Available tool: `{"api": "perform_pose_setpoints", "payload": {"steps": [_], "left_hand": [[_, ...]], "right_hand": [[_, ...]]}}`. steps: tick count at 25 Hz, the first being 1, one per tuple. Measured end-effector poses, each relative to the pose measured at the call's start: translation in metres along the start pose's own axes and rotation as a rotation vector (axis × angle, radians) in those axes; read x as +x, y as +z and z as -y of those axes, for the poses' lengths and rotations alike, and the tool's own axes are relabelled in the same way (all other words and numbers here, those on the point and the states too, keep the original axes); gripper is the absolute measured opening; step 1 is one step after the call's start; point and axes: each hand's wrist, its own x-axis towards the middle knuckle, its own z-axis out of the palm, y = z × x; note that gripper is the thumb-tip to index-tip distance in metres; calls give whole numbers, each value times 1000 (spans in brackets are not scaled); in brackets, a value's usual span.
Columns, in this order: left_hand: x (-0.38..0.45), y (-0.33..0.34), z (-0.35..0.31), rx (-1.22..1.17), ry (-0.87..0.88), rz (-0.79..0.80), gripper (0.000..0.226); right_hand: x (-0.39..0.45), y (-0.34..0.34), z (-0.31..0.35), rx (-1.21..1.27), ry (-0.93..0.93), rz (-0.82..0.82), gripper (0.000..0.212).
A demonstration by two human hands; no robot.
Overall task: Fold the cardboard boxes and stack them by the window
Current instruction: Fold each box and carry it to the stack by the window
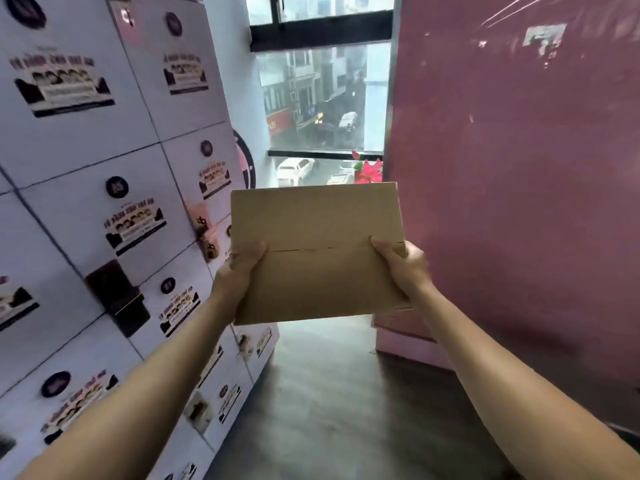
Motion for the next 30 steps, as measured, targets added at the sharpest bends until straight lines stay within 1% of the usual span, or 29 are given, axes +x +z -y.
{"api": "perform_pose_setpoints", "payload": {"steps": [3,6,9,11,14,16,18,19,21,24,26,28,30], "left_hand": [[78,13,-14,-26,-11,-59,68],[159,15,-20,-16,-74,-160,81],[251,23,-15,-36,-113,-157,91],[310,34,-10,-45,-108,-154,89],[414,50,-4,-80,-113,-110,78],[486,59,-11,-94,-134,-87,81],[554,70,-19,-84,-115,-65,89],[583,76,-22,-73,-93,-54,90],[646,89,-22,-59,-73,-18,86],[747,106,-24,-38,-84,-23,80],[811,116,-27,-50,-98,-27,78],[865,123,-28,-47,-110,-45,76],[920,128,-34,-49,-121,-104,71]], "right_hand": [[90,30,3,4,12,37,43],[176,68,9,-21,11,90,48],[261,105,-3,-27,3,82,53],[312,124,-14,-35,13,56,51],[400,158,-23,-68,36,32,54],[456,177,-17,-85,52,4,59],[510,190,-12,-74,54,-28,63],[534,196,-11,-71,56,-44,67],[588,212,-14,-63,65,-66,75],[675,245,-22,-26,79,-69,73],[737,268,-31,-10,89,-59,83],[799,290,-36,2,99,-28,80],[863,315,-32,-4,111,25,69]]}}
